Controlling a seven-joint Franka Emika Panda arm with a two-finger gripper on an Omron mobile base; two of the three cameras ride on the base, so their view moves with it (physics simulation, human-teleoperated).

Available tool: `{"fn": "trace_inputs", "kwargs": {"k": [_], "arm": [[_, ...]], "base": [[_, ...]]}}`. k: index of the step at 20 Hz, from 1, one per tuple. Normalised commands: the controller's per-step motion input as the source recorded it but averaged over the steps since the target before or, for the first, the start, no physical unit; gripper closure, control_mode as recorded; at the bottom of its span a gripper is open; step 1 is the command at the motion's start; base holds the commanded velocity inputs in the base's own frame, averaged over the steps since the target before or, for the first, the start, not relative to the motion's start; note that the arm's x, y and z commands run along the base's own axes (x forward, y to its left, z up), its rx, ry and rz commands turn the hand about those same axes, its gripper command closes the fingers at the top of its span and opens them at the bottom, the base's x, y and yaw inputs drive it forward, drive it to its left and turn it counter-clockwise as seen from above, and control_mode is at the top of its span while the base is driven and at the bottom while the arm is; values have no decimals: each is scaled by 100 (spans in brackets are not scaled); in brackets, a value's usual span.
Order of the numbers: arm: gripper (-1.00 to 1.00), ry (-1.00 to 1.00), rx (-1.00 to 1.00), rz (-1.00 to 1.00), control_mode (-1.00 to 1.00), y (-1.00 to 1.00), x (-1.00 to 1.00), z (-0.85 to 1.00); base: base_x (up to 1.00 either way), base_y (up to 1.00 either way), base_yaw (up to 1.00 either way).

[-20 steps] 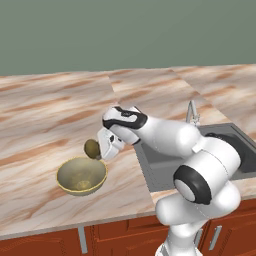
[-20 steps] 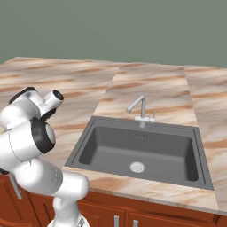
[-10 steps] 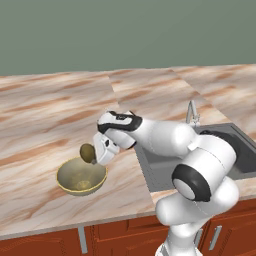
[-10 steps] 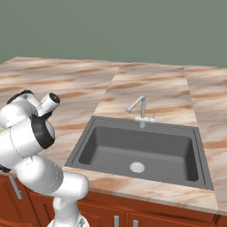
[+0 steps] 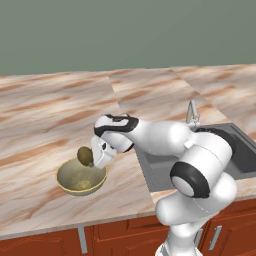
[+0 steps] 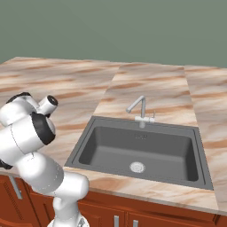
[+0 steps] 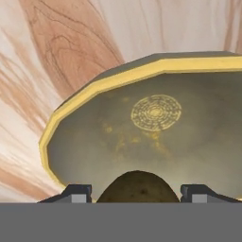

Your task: Pick the eggplants from the cabinet and place them in one bowl. Pick the potato from the sink and place it in the other bowl.

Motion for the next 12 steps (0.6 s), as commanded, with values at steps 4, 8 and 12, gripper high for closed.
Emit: {"fn": "trace_inputs", "kwargs": {"k": [4, 8, 12], "arm": [[100, 0, 0, 0, -100, 4, 0, -13], [100, 0, 0, 0, -100, 8, 2, -13], [100, 1, 0, 0, -100, 9, 1, -13]], "base": [[0, 0, 0], [0, 0, 0], [0, 0, 0]]}}
